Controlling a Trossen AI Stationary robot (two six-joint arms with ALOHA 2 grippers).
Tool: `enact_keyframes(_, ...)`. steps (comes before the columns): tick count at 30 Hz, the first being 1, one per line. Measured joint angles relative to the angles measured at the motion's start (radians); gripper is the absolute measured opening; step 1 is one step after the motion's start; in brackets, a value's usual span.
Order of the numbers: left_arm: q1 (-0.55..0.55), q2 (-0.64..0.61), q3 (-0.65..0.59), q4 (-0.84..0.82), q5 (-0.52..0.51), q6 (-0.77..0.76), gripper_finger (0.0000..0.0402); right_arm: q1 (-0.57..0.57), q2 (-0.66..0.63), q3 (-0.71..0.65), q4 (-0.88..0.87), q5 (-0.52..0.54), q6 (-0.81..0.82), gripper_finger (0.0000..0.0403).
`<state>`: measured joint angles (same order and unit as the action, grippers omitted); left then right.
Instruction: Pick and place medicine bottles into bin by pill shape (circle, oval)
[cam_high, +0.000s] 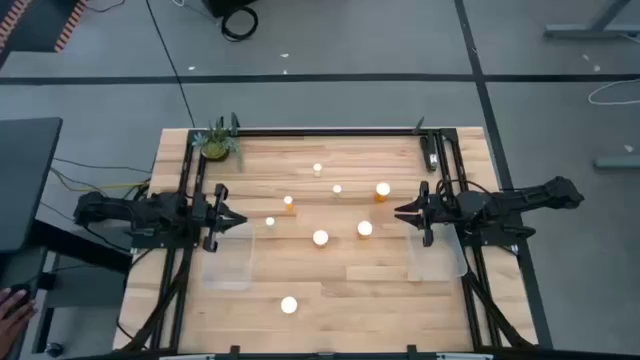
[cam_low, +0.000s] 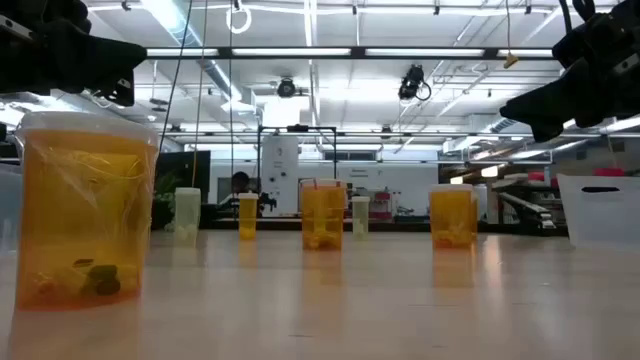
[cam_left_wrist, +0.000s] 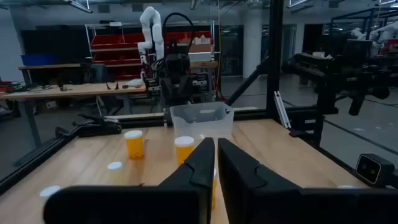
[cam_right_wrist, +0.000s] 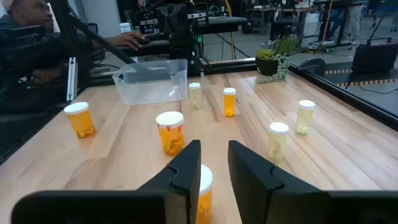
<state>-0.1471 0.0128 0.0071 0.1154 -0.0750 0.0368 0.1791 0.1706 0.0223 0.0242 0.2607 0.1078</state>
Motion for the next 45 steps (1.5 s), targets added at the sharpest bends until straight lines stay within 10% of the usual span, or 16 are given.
enact_keyframes(45, 0.000, 0.000, 0.000, 0.000, 0.000, 0.000, 0.0039, 0.000, 0.000, 0.000, 0.000, 0.000, 0.000, 0.0088)
